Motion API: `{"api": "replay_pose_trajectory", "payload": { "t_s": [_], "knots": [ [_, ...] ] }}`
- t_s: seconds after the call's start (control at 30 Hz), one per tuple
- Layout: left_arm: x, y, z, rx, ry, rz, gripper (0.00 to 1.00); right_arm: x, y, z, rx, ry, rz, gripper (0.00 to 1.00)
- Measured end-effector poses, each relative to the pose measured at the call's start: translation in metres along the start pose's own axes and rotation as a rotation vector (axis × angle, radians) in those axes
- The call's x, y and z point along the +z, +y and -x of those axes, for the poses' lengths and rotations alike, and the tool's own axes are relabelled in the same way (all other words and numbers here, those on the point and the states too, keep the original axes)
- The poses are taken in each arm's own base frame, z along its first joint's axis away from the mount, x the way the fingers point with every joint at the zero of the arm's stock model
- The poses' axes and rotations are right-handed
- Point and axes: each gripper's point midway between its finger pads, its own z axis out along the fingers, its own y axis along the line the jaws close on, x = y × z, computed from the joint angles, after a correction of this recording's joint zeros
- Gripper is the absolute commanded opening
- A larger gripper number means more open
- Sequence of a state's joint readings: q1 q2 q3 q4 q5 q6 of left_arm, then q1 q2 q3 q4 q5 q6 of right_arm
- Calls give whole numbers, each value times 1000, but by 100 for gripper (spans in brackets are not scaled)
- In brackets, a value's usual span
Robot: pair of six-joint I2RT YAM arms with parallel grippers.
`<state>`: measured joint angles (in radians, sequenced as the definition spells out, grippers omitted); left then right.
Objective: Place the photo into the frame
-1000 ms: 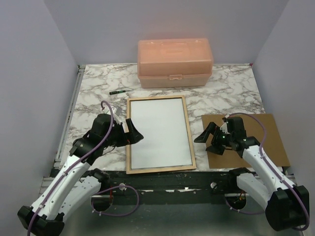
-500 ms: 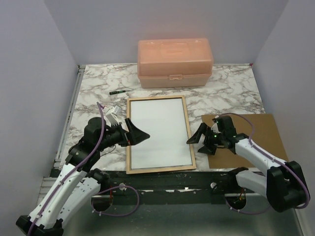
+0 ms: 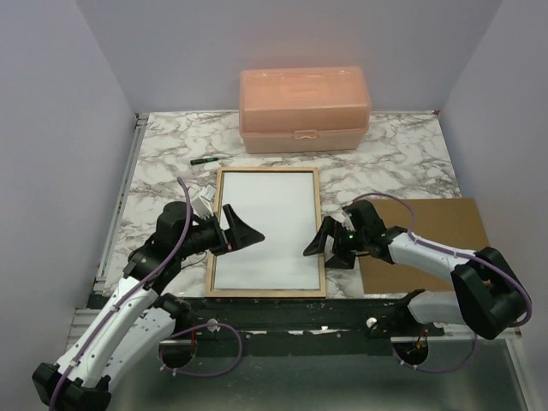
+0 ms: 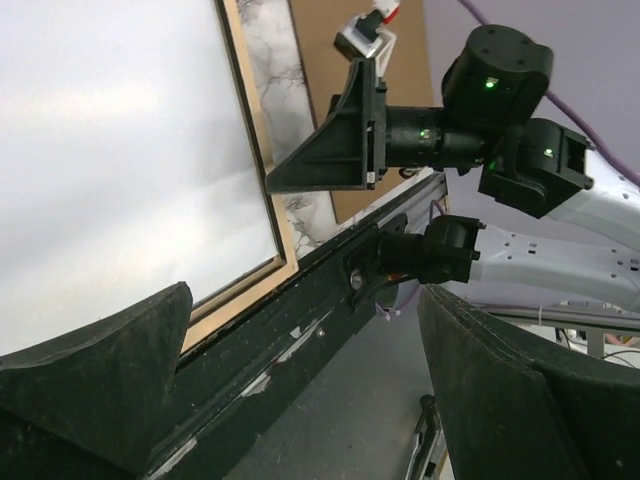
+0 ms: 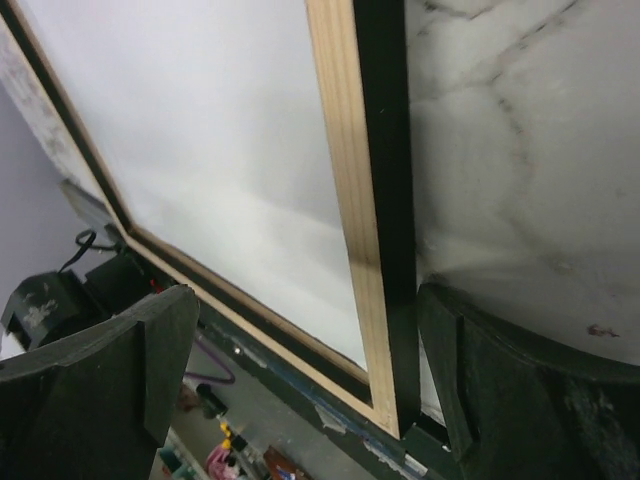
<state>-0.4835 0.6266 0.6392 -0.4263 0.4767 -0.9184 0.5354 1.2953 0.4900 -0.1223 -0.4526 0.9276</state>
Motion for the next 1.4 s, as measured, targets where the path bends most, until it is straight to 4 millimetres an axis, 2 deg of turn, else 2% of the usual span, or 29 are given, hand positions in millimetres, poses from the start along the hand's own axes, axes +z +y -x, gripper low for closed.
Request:
{"api": "replay_pose_trajectory", "payload": {
  "t_s": [0.13,0.23,0.33,0.57,0.7,0.83,0.97,1.13,1.27,1.4],
  "knots": [
    [7,12,-7,-38,31,32,98,-6,1,12,-15,-64,-46,100],
    [12,19,-11,-55,51,48,99,-22,10,25,-40,-142,-63,100],
    [20,21,-14,-68,75,53,99,-48,26,39,-77,-237,-62,100],
    [50,16,-37,-78,194,45,98,-127,70,61,-136,-455,-36,100],
    [78,10,-53,-75,284,67,98,-167,85,65,-148,-545,-31,100],
    [109,-13,-58,-53,332,35,95,-203,92,64,-152,-621,-41,100],
    [147,-38,-69,-36,385,-4,92,-228,94,62,-150,-671,-50,100],
    [193,-60,-103,-33,465,-31,86,-249,94,59,-145,-715,-54,100],
    [215,-65,-131,-60,502,-35,82,-270,97,56,-141,-759,-49,100],
    [231,-59,-146,-90,506,-15,78,-297,105,57,-137,-830,-16,100]
  ]
}}
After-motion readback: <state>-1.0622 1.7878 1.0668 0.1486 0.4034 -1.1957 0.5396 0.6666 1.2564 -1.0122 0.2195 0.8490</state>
